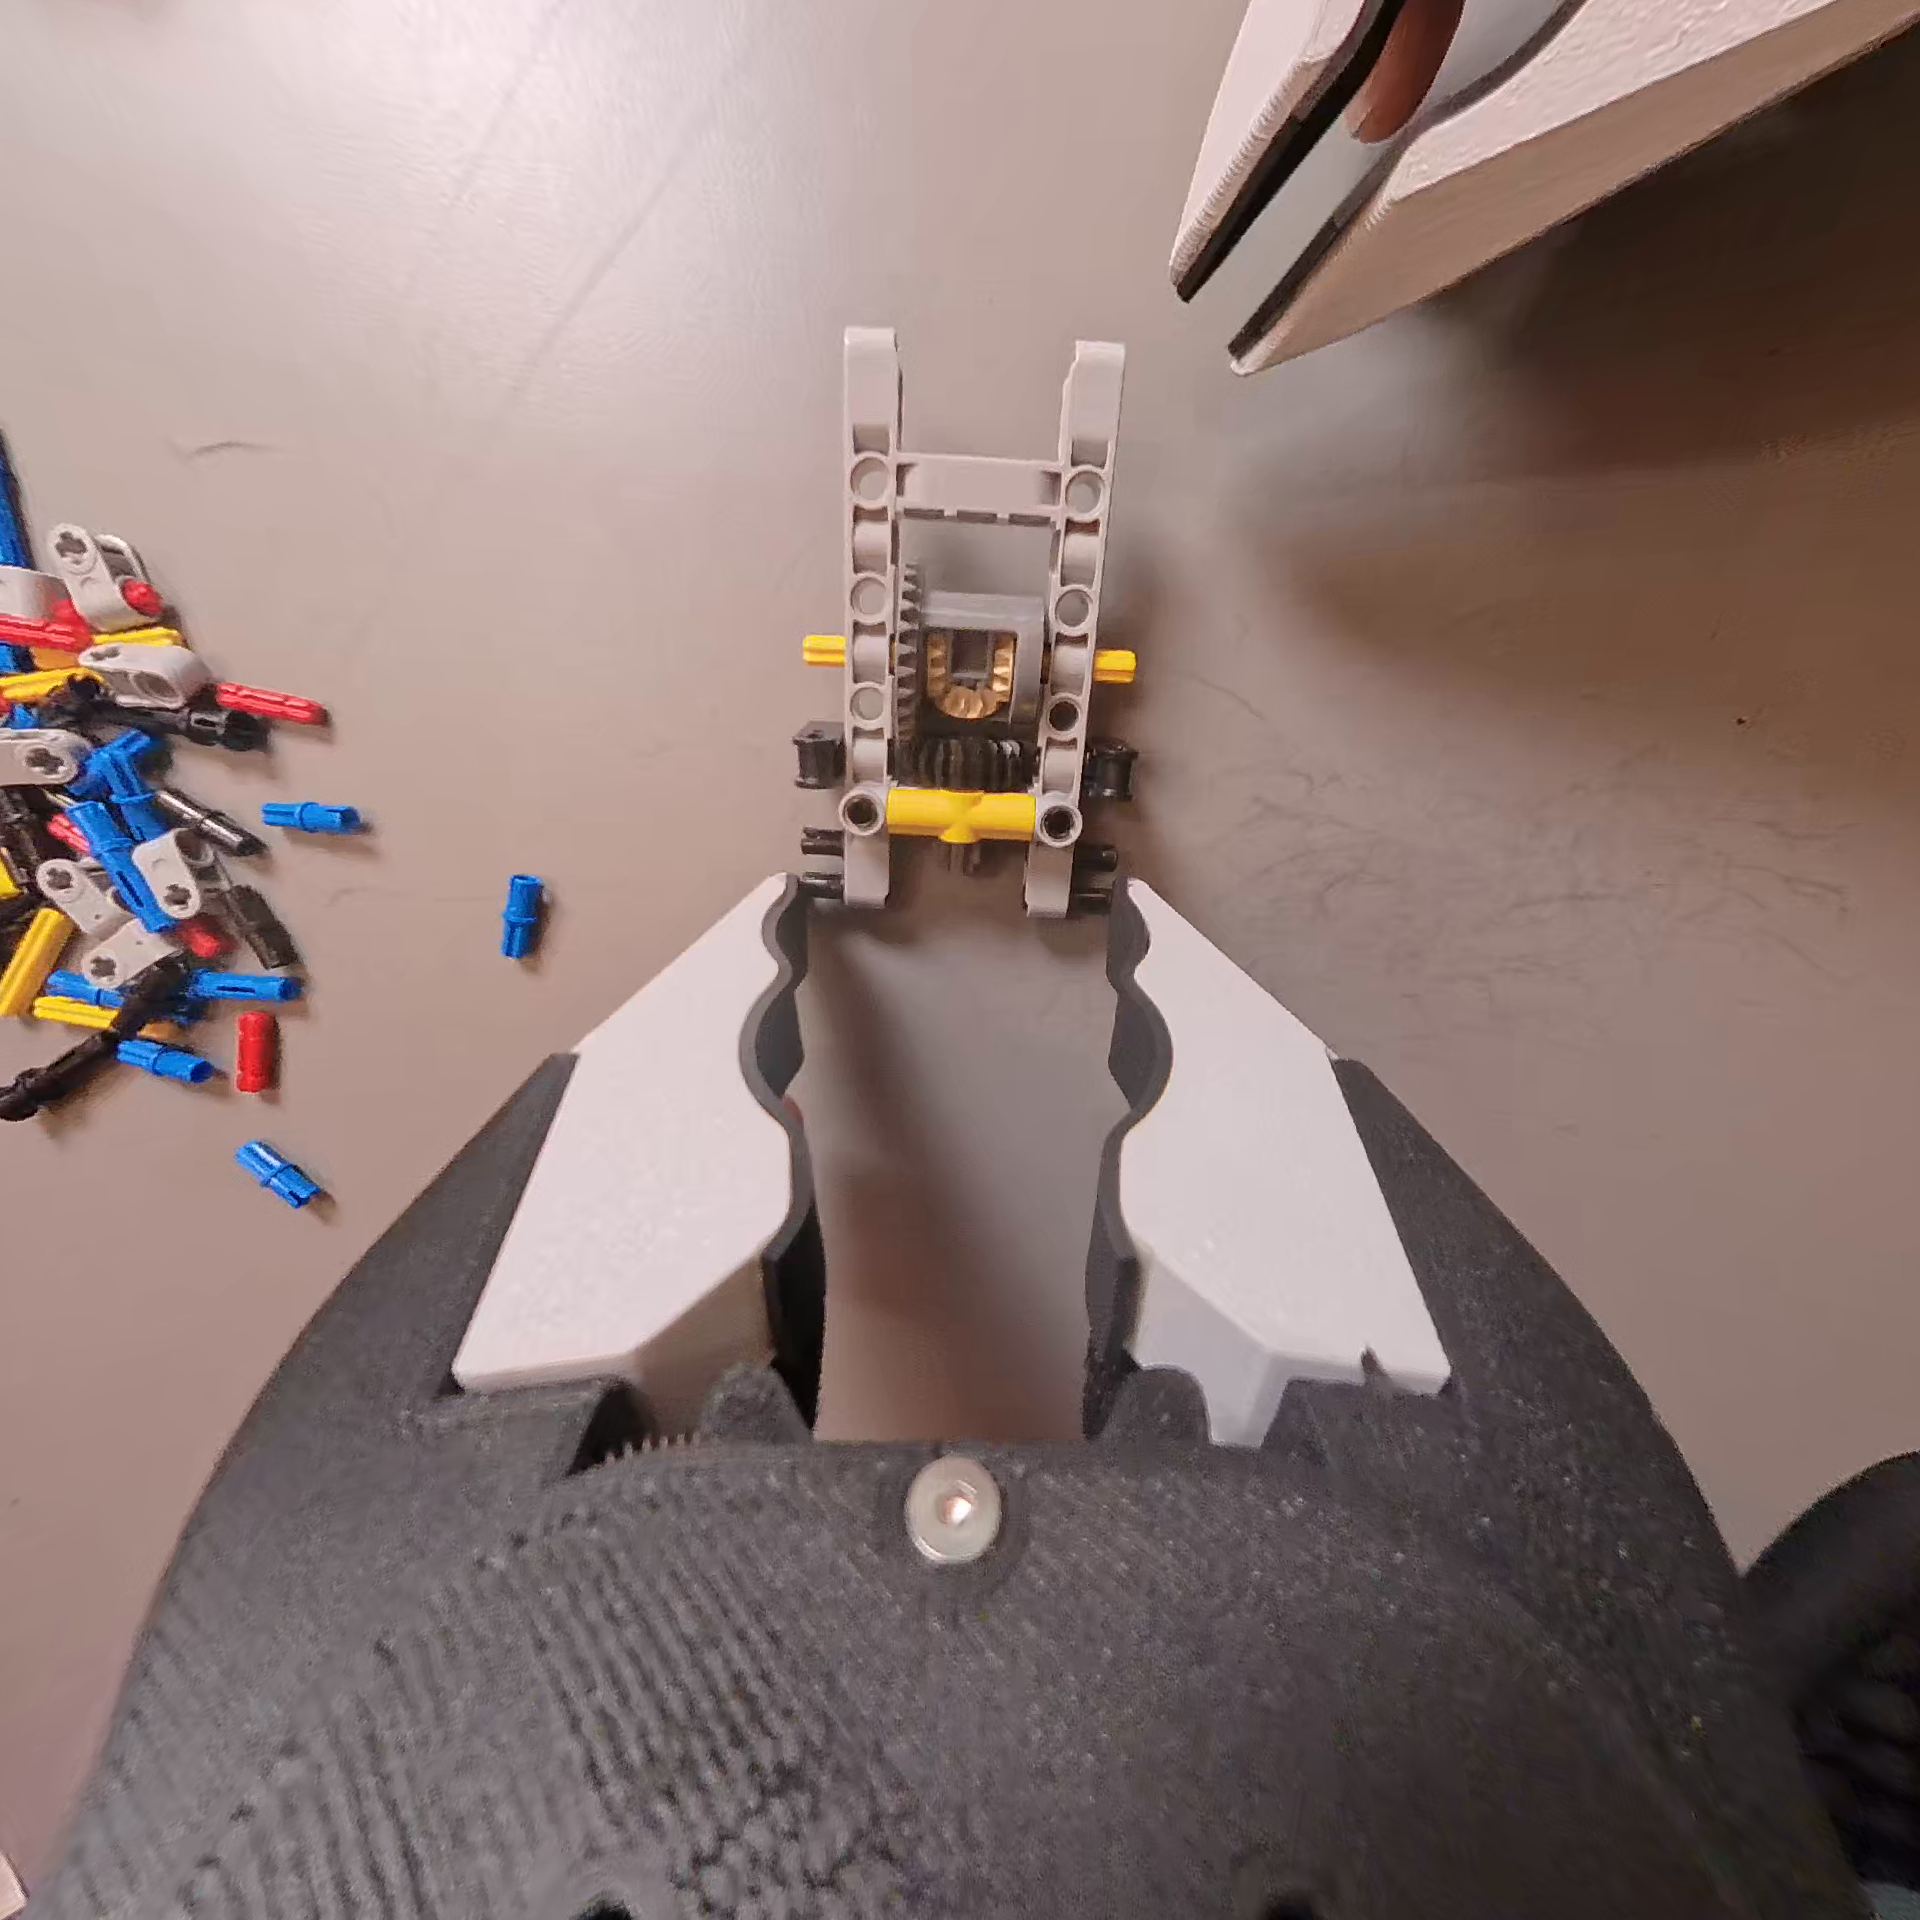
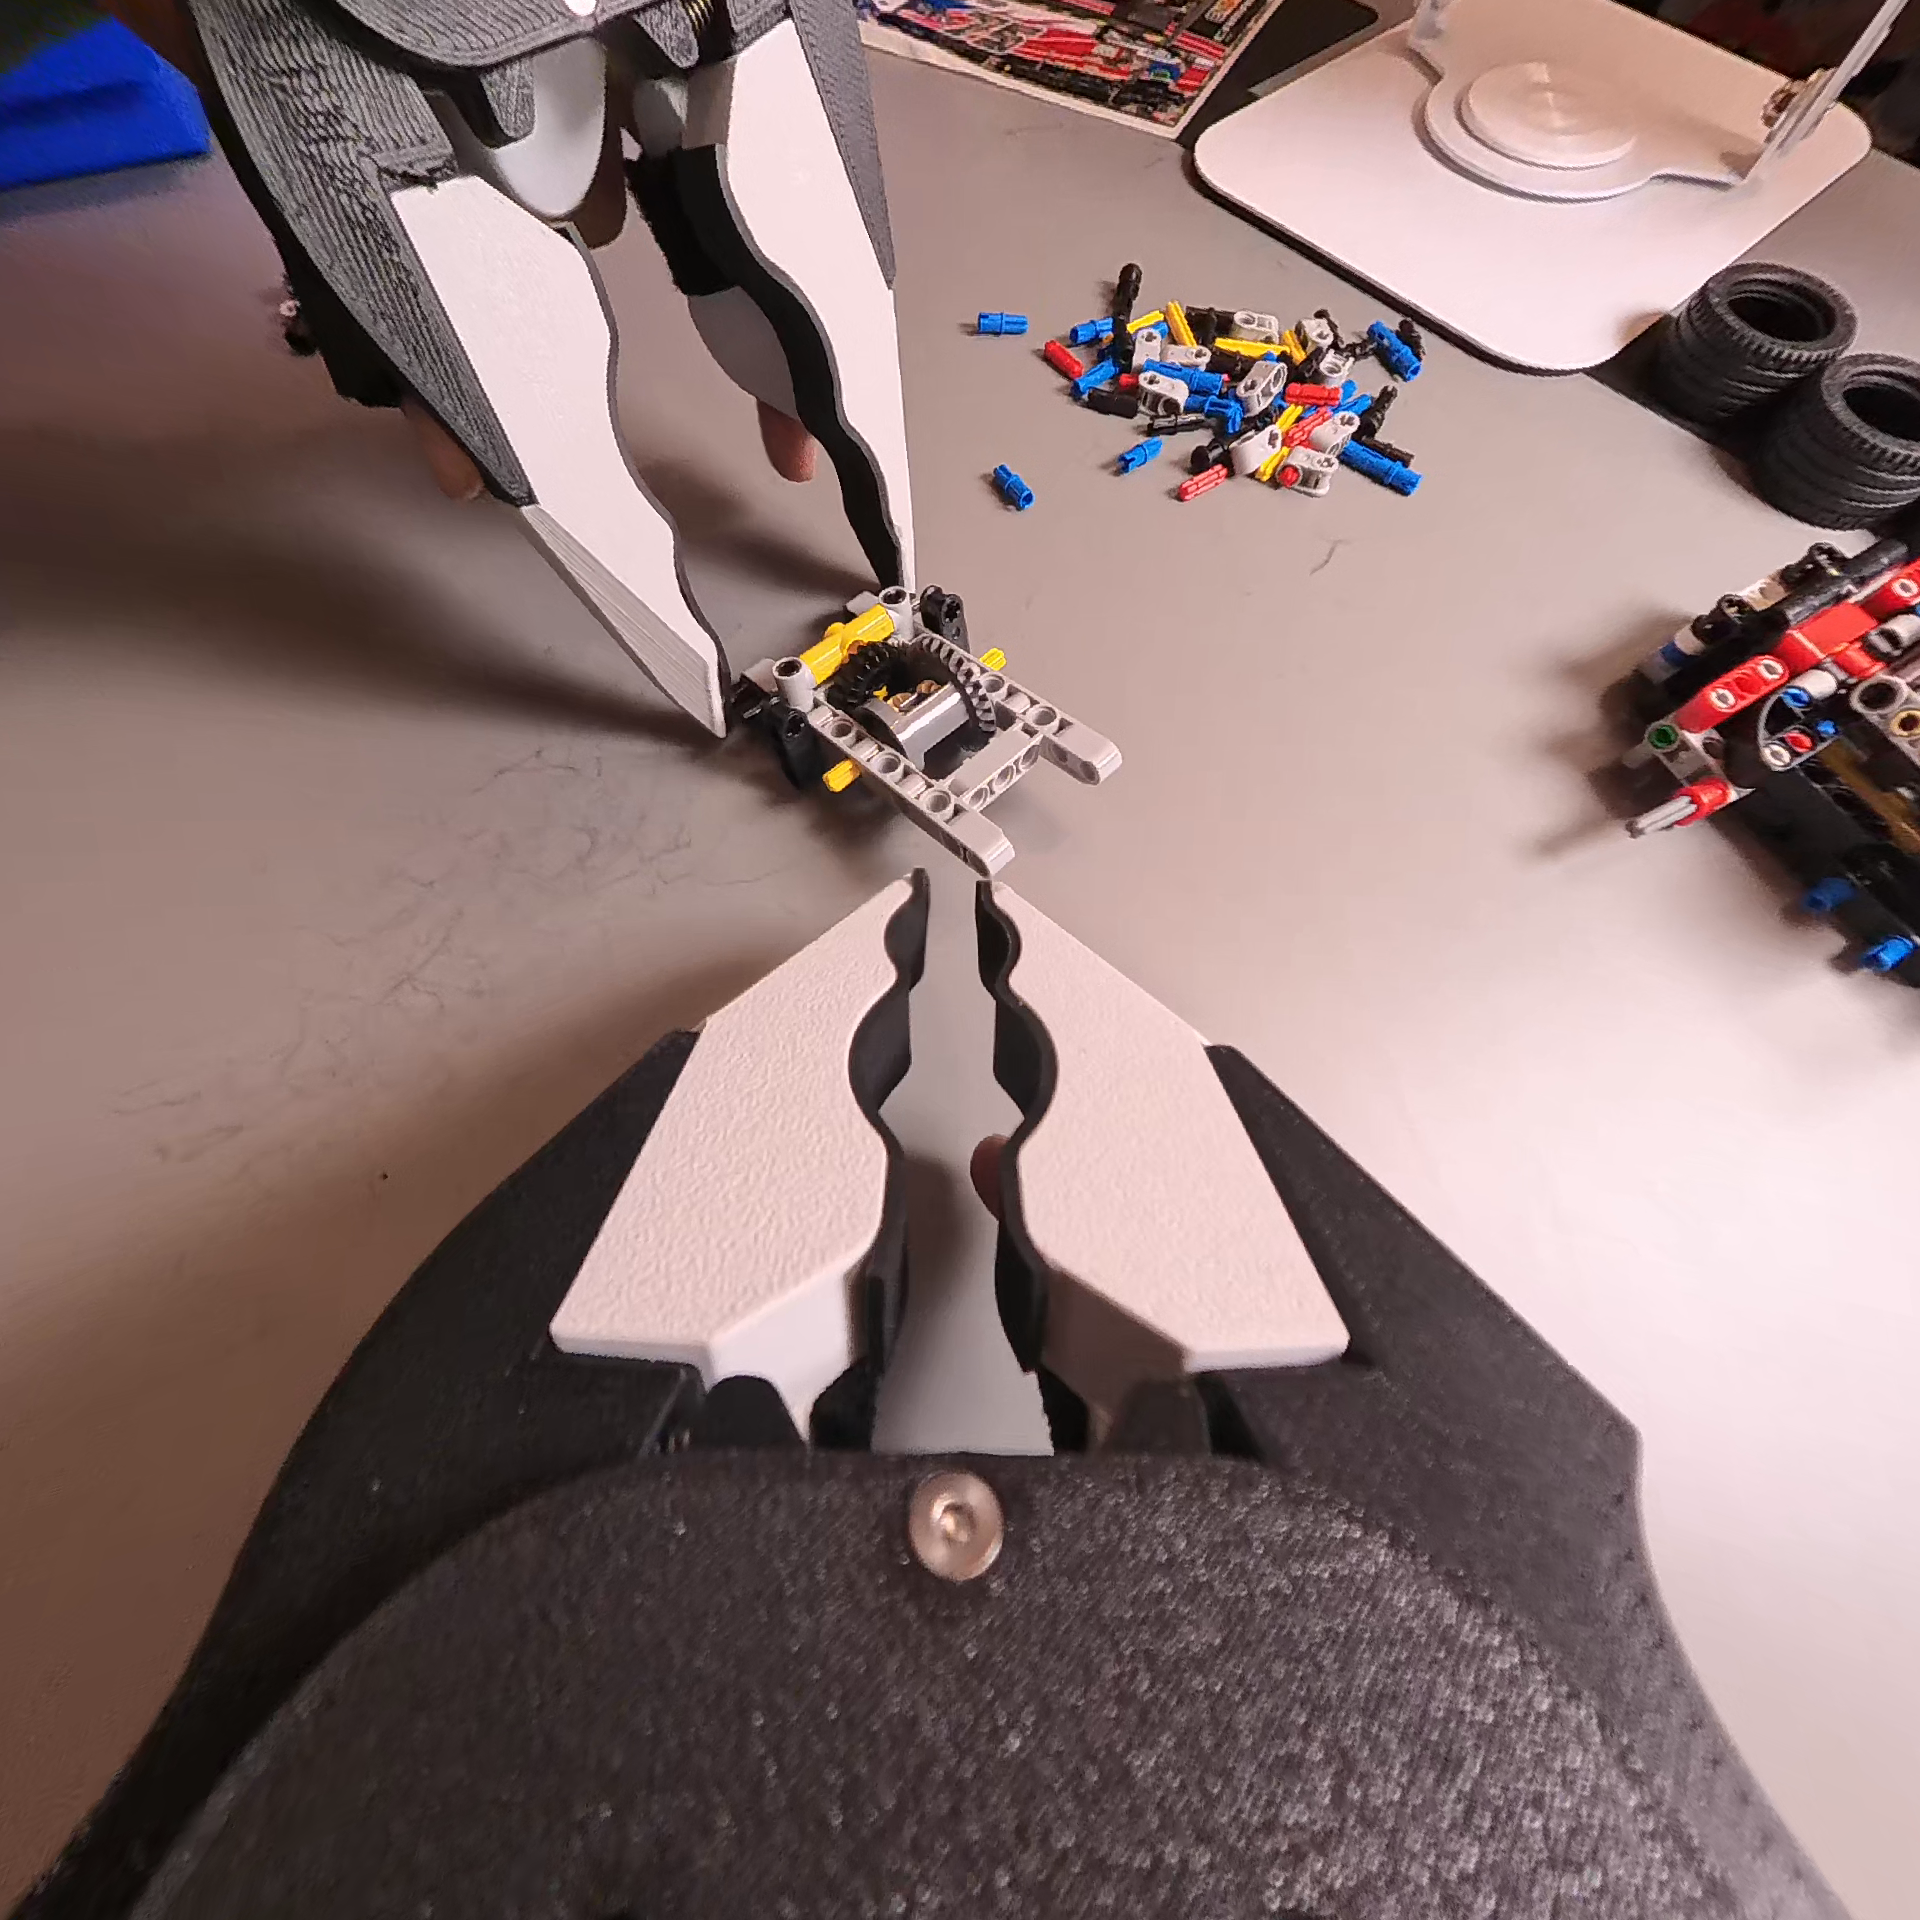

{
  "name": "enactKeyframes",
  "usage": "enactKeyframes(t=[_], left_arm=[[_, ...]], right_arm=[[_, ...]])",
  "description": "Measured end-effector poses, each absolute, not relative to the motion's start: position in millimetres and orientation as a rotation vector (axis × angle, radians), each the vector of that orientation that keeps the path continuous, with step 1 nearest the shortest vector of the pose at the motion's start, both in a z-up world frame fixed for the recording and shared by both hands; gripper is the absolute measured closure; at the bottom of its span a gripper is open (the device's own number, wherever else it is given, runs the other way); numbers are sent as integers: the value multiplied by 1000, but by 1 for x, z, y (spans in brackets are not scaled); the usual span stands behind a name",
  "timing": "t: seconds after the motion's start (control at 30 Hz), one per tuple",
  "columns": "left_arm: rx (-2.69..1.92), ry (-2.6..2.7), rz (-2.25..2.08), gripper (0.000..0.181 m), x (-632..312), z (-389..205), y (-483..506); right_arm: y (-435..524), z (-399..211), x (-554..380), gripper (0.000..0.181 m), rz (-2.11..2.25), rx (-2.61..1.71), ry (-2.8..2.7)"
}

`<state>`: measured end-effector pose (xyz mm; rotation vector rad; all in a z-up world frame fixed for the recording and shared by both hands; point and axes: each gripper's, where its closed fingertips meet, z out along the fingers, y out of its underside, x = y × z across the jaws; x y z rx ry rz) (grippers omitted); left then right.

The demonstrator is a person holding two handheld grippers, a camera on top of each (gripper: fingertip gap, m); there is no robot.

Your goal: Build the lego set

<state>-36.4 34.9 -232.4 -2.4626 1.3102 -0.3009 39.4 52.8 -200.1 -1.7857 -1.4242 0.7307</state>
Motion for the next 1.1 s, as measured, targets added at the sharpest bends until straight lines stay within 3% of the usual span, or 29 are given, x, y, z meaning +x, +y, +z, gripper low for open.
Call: enactKeyframes(t=[0.77,0.83,1.1], left_arm=[[-2307,1182,-333,126,-34,-230,37],[-2282,1186,-331,145,-31,-227,38],[-2274,1204,-322,138,-29,-228,39]], right_arm=[[46,-191,28,168,799,-1653,-1413],[44,-193,27,168,794,-1648,-1427],[45,-197,26,167,784,-1661,-1428]])
